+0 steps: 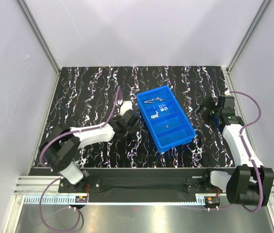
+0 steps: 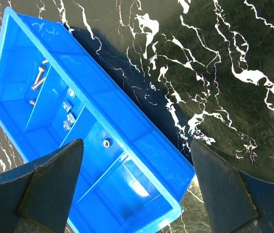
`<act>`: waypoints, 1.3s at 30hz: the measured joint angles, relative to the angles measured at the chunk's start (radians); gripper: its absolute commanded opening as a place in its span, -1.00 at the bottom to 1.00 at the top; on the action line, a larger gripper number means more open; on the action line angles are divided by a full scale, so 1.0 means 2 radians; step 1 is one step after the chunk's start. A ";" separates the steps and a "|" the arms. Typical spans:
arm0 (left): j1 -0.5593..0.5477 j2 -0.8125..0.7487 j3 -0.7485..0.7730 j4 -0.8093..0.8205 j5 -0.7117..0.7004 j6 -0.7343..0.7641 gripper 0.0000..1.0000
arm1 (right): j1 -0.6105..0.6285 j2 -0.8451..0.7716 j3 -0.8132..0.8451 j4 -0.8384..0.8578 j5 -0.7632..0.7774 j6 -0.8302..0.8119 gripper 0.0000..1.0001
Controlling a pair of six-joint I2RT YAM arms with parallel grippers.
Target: Sort the screws and nuts into containers
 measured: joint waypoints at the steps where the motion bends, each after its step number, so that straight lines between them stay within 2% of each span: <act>1: -0.003 -0.010 0.001 0.002 0.002 0.005 -0.77 | 0.000 0.000 0.000 0.000 0.000 0.000 0.99; 7: -0.032 -0.029 0.056 0.039 0.025 0.044 -0.76 | 0.000 -0.004 -0.003 0.001 0.000 0.003 0.99; 12: -0.056 0.022 0.134 0.082 0.060 0.074 -0.75 | 0.000 -0.009 -0.006 0.002 0.000 0.004 0.99; 17: -0.071 0.106 0.212 0.088 0.099 0.097 -0.76 | 0.000 -0.010 -0.008 0.002 0.001 0.003 0.99; 23: -0.085 0.146 0.225 0.074 0.127 0.110 -0.74 | 0.000 -0.011 -0.009 0.001 0.006 0.001 0.99; 27: -0.090 0.149 0.227 0.070 0.134 0.116 -0.50 | 0.000 -0.011 -0.009 0.001 0.008 0.001 1.00; 28: -0.090 0.149 0.227 0.069 0.134 0.117 -0.32 | 0.000 -0.011 -0.009 0.001 0.008 0.002 0.99; 32: -0.090 0.149 0.229 0.068 0.132 0.126 0.10 | 0.000 -0.011 -0.009 0.001 0.008 0.001 0.99; 35: -0.089 0.143 0.229 0.058 0.126 0.124 0.28 | 0.000 -0.011 -0.009 0.001 0.008 0.000 0.99; 39: -0.076 0.095 0.221 0.031 0.117 0.113 0.35 | 0.000 -0.011 -0.009 0.001 0.008 0.000 1.00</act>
